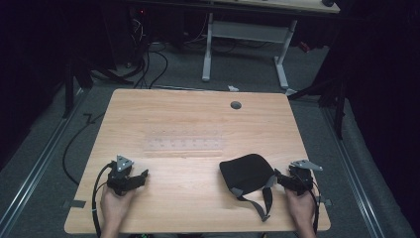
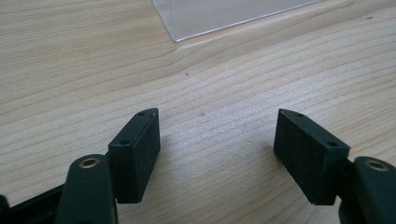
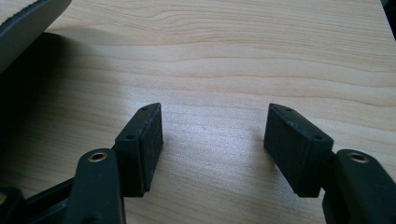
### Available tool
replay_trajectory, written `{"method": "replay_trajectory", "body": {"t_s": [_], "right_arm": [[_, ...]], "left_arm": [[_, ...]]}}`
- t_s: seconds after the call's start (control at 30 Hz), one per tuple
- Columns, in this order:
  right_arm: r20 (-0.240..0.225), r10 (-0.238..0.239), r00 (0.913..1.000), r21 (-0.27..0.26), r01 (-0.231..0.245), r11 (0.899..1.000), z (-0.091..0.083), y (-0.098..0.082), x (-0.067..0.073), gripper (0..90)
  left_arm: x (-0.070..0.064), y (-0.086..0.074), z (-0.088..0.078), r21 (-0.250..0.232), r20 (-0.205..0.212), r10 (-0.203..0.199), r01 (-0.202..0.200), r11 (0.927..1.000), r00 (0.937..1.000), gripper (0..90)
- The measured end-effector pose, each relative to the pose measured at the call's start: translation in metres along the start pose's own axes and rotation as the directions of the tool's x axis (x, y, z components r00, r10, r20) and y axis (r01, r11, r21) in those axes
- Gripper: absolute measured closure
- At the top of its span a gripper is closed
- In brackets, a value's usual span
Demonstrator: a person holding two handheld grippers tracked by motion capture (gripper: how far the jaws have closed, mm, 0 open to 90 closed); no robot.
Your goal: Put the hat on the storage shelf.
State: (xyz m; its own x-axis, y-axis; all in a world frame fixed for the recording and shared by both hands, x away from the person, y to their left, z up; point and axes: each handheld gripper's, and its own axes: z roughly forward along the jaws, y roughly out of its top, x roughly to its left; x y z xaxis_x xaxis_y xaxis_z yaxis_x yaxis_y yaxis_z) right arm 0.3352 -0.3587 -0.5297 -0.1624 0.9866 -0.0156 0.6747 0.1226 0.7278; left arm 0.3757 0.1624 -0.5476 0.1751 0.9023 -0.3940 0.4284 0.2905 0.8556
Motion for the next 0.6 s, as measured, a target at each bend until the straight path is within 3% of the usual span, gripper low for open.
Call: {"method": "replay_trajectory", "body": {"t_s": [0.43, 0.6], "right_arm": [[0.000, -0.001, 1.0000, 0.000, 0.001, 1.000, 0.0001, 0.0000, -0.0001, 37.6], [-0.003, 0.007, 1.0000, -0.004, -0.007, 1.000, -0.0001, 0.0000, -0.0022, 41.8]], "left_arm": [[0.0000, 0.0001, -0.0001, 0.003, -0.001, 0.001, -0.001, 1.0000, 1.0000, 31.8], [0.0000, 0.0001, -0.0001, 0.003, -0.001, 0.001, -0.001, 1.0000, 1.0000, 31.8]]}}
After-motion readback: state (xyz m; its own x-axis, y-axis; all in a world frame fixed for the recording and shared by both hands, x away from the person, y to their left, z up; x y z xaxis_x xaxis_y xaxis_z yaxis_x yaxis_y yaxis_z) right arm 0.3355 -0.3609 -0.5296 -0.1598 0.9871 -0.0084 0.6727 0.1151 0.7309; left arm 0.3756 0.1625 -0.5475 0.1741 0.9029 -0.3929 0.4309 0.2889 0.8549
